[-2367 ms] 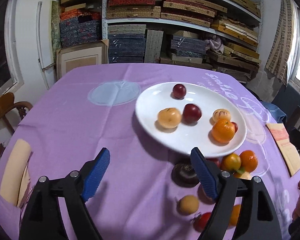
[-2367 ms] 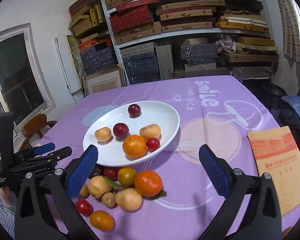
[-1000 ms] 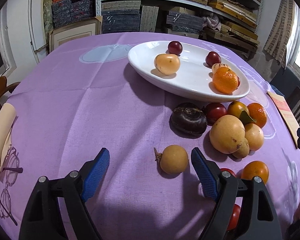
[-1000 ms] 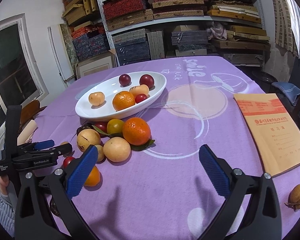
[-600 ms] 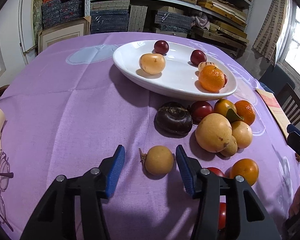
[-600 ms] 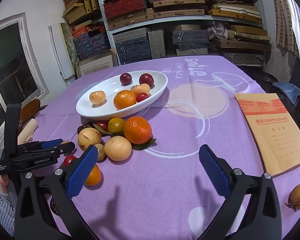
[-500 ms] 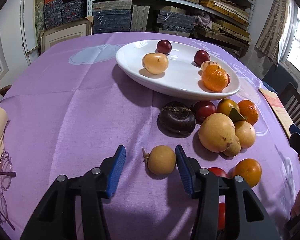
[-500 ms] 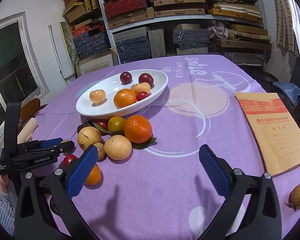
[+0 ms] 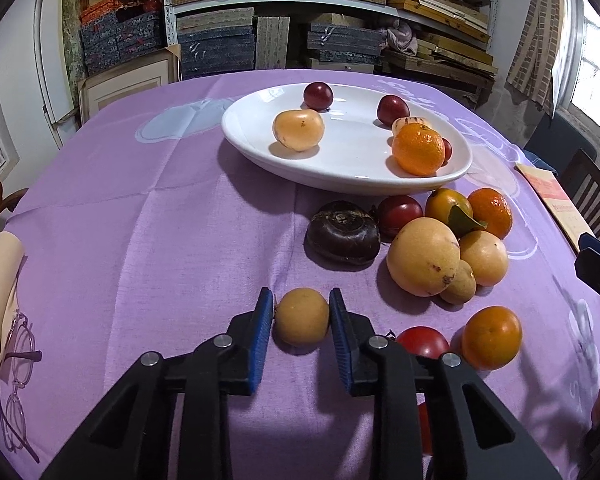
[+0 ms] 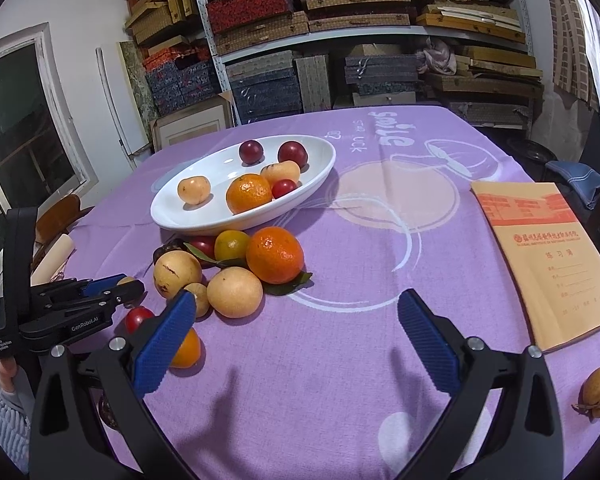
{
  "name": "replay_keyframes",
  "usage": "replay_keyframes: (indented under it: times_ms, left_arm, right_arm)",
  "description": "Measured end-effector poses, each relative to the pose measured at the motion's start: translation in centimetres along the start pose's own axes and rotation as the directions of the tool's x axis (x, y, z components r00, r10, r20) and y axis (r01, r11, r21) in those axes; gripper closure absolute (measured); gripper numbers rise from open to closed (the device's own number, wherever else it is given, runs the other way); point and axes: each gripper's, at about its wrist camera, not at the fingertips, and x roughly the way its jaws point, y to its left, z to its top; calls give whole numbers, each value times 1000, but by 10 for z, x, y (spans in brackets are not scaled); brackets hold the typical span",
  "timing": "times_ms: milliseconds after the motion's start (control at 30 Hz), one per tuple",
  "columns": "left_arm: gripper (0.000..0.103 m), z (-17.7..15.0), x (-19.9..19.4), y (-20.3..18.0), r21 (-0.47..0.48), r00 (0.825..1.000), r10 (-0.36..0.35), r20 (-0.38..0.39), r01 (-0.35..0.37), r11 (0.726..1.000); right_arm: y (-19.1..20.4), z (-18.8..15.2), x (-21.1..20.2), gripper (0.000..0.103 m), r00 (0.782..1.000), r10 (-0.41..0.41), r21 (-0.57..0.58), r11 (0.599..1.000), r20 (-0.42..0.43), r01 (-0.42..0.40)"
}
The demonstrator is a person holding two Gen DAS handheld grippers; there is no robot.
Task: Organize fruits
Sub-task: 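Move the left tool to the small tan round fruit and close on it, then grasp the large orange tomato with the right tool while the left tool holds the tan fruit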
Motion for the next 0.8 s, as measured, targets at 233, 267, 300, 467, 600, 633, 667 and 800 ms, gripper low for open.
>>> replay_keyframes:
  times_ms: [233,267,300,467,600,633,667,800]
  left_arm:
    - [76,-4,-2,-3,26,1000,9,-6,-9,1000]
    - [76,-6,-3,-3,29,1000,12,-6,-11,1000]
    - [76,-7,-5,-2,30,1000,14,-5,-14,999]
    - [76,-12,-12,19,-22,999,49,10,-49,999]
    - [76,-12,-14,25,-37,998,67,16,-66,997]
    - [76,-12,-13,25,-34,998,67,11,-67,997]
    - [76,-11,-13,24,-33,998,69,5,-68,997]
    - [76,-12,-12,26,-36,998,67,-2,-67,997]
  right_arm:
    - [-1,-1,2,4,1000,2,8,1000,-8,-2]
    - [-1,-1,3,4,1000,4,7,1000,-11,-4]
    - [0,-1,3,4,1000,8,5,1000,-14,-8]
    - [14,-5,5,4,998,46,-58,997,-31,-48]
    - [40,-13,7,4,997,57,-187,980,-51,-66]
    - [47,-15,8,4,997,59,-214,974,-58,-70]
    - [53,-17,9,4,996,61,-238,968,-65,-74]
    - [72,-22,10,5,994,74,-286,954,-77,-93]
